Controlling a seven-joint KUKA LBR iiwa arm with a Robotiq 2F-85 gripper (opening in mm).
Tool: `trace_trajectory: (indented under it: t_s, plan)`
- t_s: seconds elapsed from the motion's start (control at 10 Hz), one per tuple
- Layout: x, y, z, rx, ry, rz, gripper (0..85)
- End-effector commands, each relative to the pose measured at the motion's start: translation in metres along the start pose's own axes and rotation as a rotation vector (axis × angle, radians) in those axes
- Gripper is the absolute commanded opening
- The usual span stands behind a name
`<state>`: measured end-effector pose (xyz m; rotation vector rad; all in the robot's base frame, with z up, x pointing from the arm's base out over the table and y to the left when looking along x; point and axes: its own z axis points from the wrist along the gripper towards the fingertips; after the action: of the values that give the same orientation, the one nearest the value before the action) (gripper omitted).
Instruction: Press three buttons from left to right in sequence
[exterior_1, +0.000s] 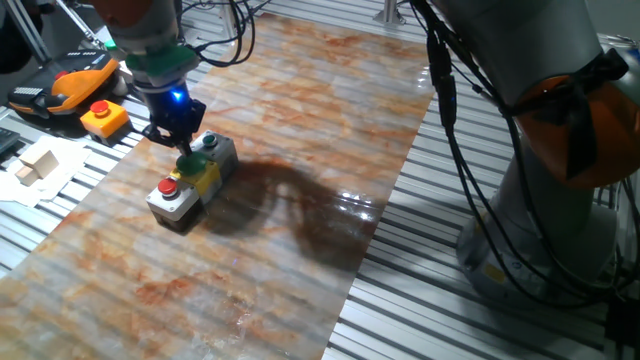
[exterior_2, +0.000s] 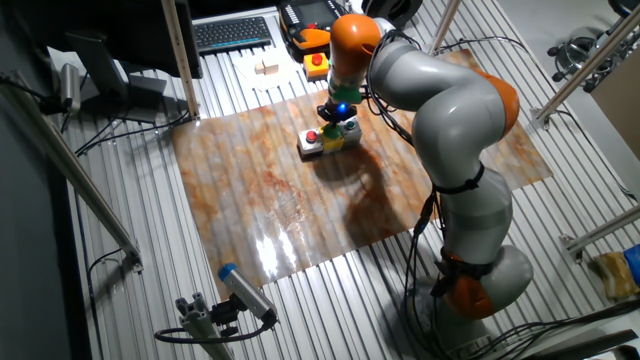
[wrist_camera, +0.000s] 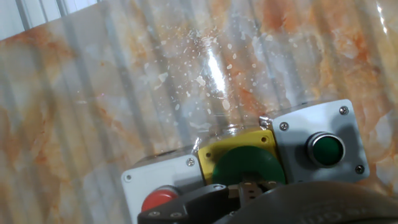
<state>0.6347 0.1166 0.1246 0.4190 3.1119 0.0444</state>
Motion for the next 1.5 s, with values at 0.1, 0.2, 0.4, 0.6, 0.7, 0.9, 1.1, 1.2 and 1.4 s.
trace_trajectory:
  t_s: [0.1,0.2,0.4,0.6,0.7,0.9,1.1,1.2,1.4]
  plan:
    - [0.001,0.001,0.001,-0.002,0.0,0.003,0.0]
    - [0.004,0.001,-0.002,-0.006,0.005,0.005,0.0]
    - [0.005,0.001,-0.003,-0.011,0.009,0.013,0.0]
    - [0.005,0.001,-0.004,-0.017,0.008,0.016,0.0]
    - [0.007,0.001,-0.007,-0.028,0.011,0.021,0.0]
    - [0.012,0.0,-0.016,-0.034,0.001,0.046,0.0]
    - [0.013,0.008,-0.022,-0.02,-0.007,0.063,0.0]
    - [0.008,0.009,-0.023,-0.025,-0.001,0.074,0.0]
    - [-0.008,0.002,-0.021,-0.066,0.031,0.077,0.0]
